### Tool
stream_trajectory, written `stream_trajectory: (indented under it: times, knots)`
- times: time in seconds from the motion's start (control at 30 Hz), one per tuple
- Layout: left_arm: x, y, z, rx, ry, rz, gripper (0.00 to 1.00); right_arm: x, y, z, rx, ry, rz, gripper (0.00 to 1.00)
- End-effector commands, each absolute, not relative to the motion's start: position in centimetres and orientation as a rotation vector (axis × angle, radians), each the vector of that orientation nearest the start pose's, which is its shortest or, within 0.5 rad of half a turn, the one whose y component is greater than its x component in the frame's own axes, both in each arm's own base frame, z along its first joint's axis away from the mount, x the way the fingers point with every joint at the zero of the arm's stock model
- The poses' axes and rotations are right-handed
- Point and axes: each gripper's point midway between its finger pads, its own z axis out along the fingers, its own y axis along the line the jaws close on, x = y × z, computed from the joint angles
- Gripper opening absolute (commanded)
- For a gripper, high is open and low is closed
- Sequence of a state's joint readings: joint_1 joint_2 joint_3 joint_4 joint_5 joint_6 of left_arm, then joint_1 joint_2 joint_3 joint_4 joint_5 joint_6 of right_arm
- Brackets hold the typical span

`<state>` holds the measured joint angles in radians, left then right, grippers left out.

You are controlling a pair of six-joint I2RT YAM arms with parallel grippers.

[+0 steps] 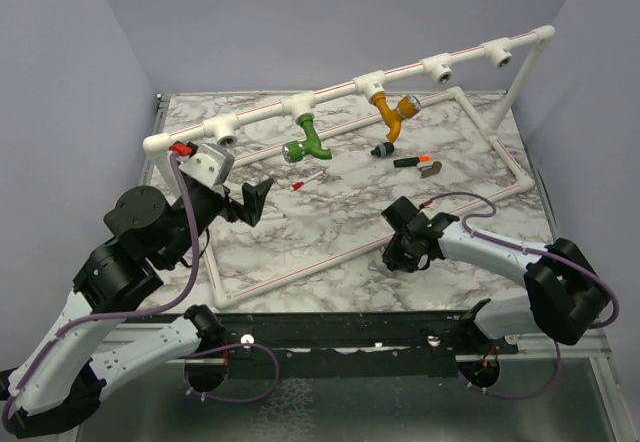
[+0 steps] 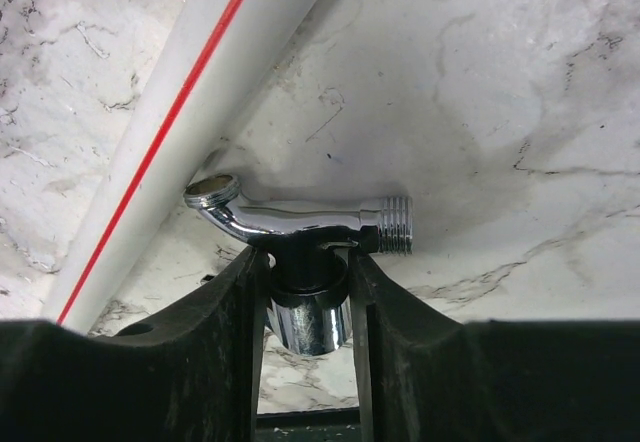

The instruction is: Install the water faucets

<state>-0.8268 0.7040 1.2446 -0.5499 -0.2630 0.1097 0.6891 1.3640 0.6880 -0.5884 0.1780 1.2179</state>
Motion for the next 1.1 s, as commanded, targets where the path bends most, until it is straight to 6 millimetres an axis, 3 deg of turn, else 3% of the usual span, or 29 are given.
stream_trajectory:
  times: [0.0,0.07,0.2,0.23,0.5,0.8,1.07]
  knots:
    - [20.2,-14.2,40.9,0.515,1.535,-0.341,0.99,19.2,15.2,0.7,0.656,2.728,0.066,0.37]
    - [20.2,-14.3,40.8,0.511,1.542,-0.346,0.99,19.0,14.8,0.6,0.623,2.737,0.038,0.31]
    - [20.2,-14.3,40.6,0.494,1.556,-0.358,0.99,19.2,14.5,1.4,0.547,2.732,0.035,0.02]
    - [20.2,-14.3,40.6,0.486,1.559,-0.363,0.99,19.3,14.5,1.8,0.525,2.725,0.042,0.01]
    - [20.3,-14.3,39.3,0.460,1.617,-0.365,0.99,20.5,16.9,5.6,0.231,2.645,0.292,0.01]
    - [19.8,-14.1,39.6,0.379,1.665,-0.426,0.99,21.5,20.3,12.3,-0.160,2.415,0.588,0.01]
    - [19.5,-14.6,37.9,0.381,1.750,-0.449,0.99,21.5,23.5,18.8,-0.461,2.084,0.799,0.00]
